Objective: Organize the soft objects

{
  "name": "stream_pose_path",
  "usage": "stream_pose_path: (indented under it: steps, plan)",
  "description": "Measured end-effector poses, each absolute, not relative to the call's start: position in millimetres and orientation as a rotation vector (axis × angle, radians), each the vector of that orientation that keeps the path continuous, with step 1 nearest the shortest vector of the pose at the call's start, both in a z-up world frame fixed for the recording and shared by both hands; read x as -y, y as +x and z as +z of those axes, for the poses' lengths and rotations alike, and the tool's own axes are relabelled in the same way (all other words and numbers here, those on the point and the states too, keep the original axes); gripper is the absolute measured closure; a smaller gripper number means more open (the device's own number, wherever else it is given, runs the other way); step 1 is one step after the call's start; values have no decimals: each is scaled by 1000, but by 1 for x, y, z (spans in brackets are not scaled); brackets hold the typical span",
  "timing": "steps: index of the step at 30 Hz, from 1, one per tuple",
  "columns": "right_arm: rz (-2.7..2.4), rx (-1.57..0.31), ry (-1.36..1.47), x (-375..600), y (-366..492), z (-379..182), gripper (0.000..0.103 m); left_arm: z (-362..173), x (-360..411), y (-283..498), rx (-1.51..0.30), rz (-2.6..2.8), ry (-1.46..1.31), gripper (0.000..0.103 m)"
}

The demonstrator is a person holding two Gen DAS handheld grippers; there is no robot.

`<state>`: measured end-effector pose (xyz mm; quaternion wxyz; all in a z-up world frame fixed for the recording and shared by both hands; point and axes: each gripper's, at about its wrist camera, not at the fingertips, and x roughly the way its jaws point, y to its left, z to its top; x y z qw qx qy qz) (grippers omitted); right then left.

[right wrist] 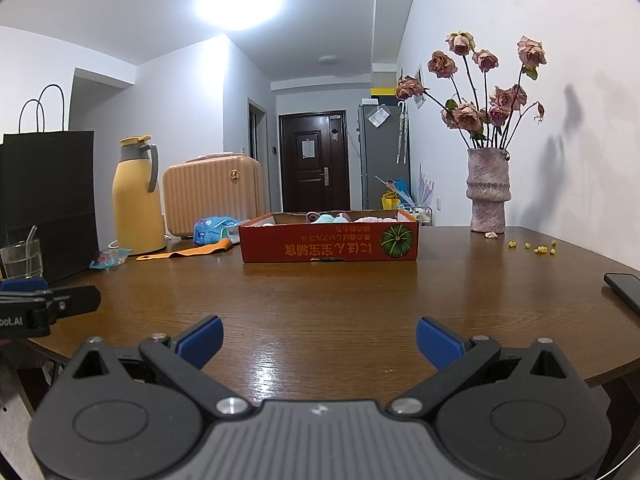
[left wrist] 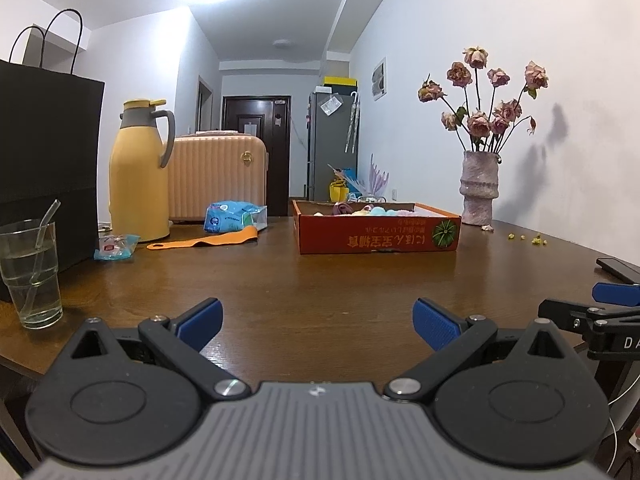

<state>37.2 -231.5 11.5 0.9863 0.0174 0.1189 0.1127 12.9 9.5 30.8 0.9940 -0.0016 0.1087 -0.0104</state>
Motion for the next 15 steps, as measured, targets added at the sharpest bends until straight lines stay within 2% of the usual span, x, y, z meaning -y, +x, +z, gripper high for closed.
stream_pose_path:
  steps: [15]
  plan:
    - [226,-238,35,232,37,12,0,31,-11,13,-200,-2,-7,0]
